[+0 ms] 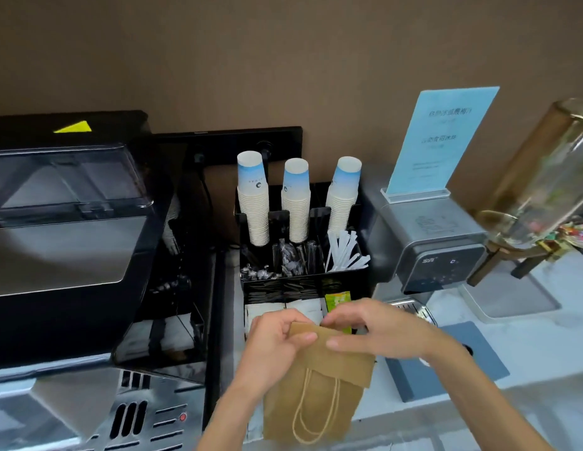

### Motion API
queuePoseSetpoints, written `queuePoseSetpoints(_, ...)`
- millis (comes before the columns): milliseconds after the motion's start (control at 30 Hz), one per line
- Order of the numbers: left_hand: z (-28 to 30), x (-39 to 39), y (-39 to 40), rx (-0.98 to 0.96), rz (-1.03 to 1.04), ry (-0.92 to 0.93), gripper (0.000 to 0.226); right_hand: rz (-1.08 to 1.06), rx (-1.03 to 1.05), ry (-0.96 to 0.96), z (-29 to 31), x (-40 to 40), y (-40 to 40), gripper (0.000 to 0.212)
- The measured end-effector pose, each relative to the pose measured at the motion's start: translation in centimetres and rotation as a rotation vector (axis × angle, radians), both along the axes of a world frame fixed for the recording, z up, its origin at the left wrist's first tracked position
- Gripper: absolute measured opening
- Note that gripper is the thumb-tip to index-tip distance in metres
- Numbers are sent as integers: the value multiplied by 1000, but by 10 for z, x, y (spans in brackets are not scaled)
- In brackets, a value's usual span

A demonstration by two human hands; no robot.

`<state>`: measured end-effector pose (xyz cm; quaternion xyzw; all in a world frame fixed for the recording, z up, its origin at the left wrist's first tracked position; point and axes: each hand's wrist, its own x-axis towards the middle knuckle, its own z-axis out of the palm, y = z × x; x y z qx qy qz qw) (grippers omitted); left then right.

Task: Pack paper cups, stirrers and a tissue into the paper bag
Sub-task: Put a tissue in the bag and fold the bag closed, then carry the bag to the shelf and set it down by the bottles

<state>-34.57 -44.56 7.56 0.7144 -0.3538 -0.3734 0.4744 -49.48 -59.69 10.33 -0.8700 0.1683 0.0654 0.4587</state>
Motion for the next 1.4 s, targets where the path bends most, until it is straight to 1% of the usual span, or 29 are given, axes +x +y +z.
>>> queuePoseSetpoints(33,1,-5,-3,4,-33,-51,15,100,-124,109,4,8,2,33)
queuePoseSetpoints(67,1,-9,-7,3,-62,-105,14,163,-191,208,8,16,5,48)
queuePoseSetpoints(100,2,-13,-9,-2,-83,-149,14,182,-214,285,12,23,6,55)
queuePoseSetpoints(133,3,-17,-11,-8,-99,-173,18,185,-216,330,16,25,5,57)
queuePoseSetpoints(200,6,-20,-14,-2,-109,-157,26,177,-170,400,22,25,1,55)
queuePoseSetpoints(300,10,-22,-18,14,-93,-22,30,84,-47,407,28,5,-4,43)
queuePoseSetpoints(367,15,-27,-22,21,-93,40,28,-24,50,342,28,-17,-7,31)
queuePoseSetpoints(433,19,-37,-30,14,-117,56,22,-109,138,248,24,-44,-10,24)
queuePoseSetpoints(467,20,-44,-35,9,-128,61,18,-153,184,196,21,-59,-11,24)
queuePoseSetpoints(533,22,-62,-47,-4,-151,72,17,-255,244,108,15,-91,-14,31)
queuePoseSetpoints(600,24,-85,-61,-10,-184,71,16,-389,279,19,9,-129,-17,25)
queuePoseSetpoints(667,24,-113,-77,-23,-207,116,13,-534,284,-84,2,-173,-22,17)
queuePoseSetpoints(733,24,-144,-94,-38,-233,162,12,-681,283,-196,-7,-218,-27,21)
queuePoseSetpoints(833,26,-206,-126,-76,-298,234,11,-906,319,-395,-17,-289,-30,20)
queuePoseSetpoints(933,31,-282,-161,-112,-405,338,8,-1144,293,-595,-21,-367,-37,49)
queuePoseSetpoints(1000,34,-333,-182,-103,-533,389,14,-1262,274,-706,-17,-416,-43,42)
queuePoseSetpoints(1067,35,-384,-203,-64,-632,400,17,-1342,281,-792,-8,-462,-48,35)
queuePoseSetpoints(1133,35,-428,-221,-47,-675,394,15,-1426,269,-857,0,-500,-53,32)
queuePoseSetpoints(1233,36,-496,-247,-31,-742,375,14,-1525,248,-917,4,-560,-61,22)
queuePoseSetpoints(1333,36,-553,-277,-61,-754,373,13,-1577,200,-944,5,-609,-70,21)
queuePoseSetpoints(1400,35,-588,-297,-72,-791,370,13,-1576,176,-954,4,-638,-77,21)
